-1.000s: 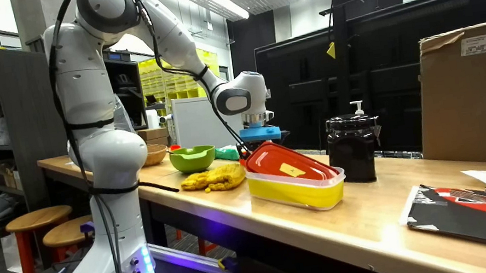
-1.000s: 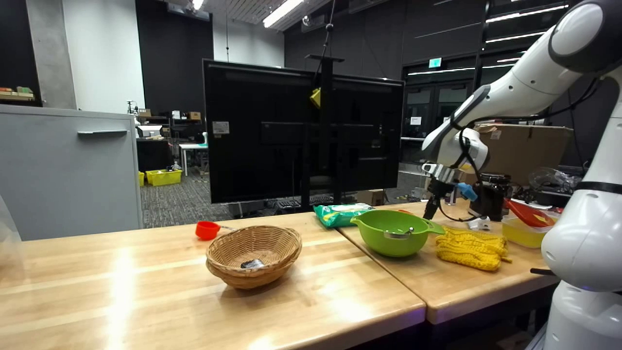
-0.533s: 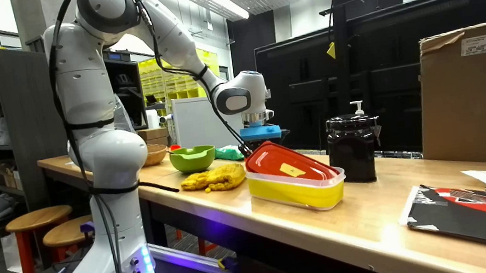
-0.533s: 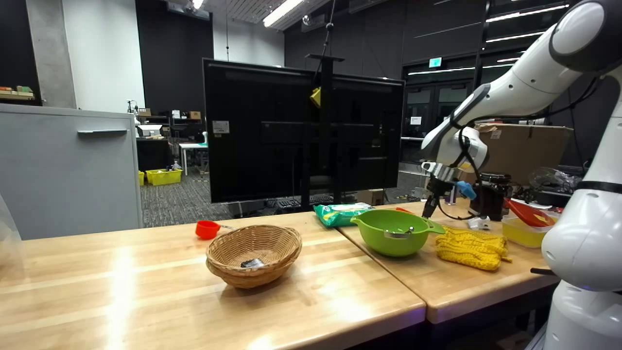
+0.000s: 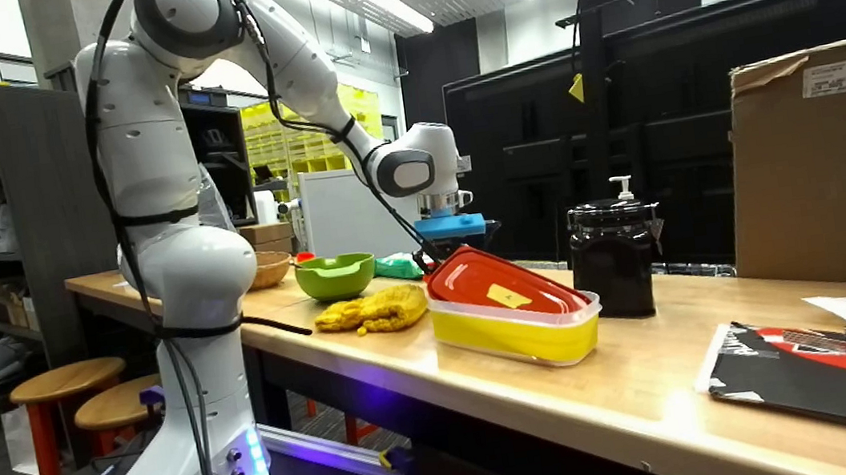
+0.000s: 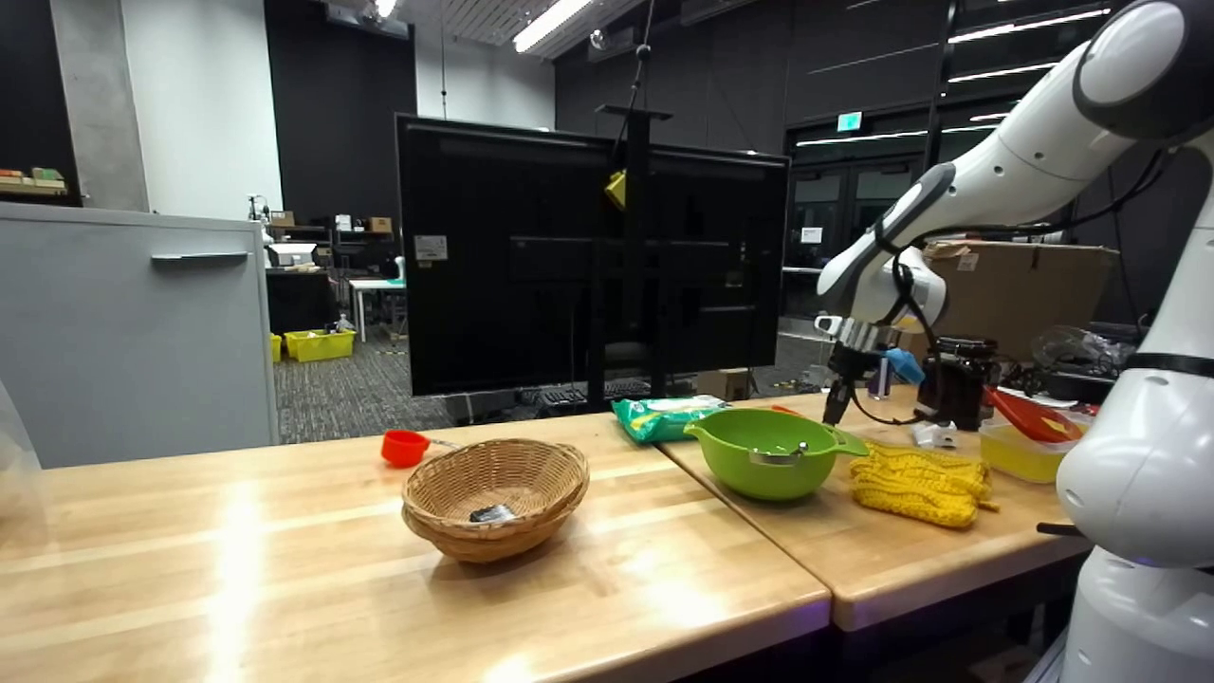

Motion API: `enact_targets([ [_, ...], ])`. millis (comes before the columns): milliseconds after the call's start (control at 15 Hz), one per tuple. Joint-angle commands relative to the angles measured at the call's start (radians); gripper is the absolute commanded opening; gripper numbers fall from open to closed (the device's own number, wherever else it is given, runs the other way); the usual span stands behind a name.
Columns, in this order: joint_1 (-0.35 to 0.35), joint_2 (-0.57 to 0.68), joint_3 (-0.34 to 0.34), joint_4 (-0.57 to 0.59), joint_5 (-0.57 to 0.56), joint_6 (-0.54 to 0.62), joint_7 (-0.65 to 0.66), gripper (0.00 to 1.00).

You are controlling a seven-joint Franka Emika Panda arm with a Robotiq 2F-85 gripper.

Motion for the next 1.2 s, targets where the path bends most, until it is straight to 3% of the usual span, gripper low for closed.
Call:
enact_targets([
  [0, -0.019, -0.044, 0.024, 0.006, -0.113, -0.049, 0.108, 0.04],
  [1133, -0.02, -0.228, 0.057, 0.039, -0.447, -0.255, 0.358, 0.04],
])
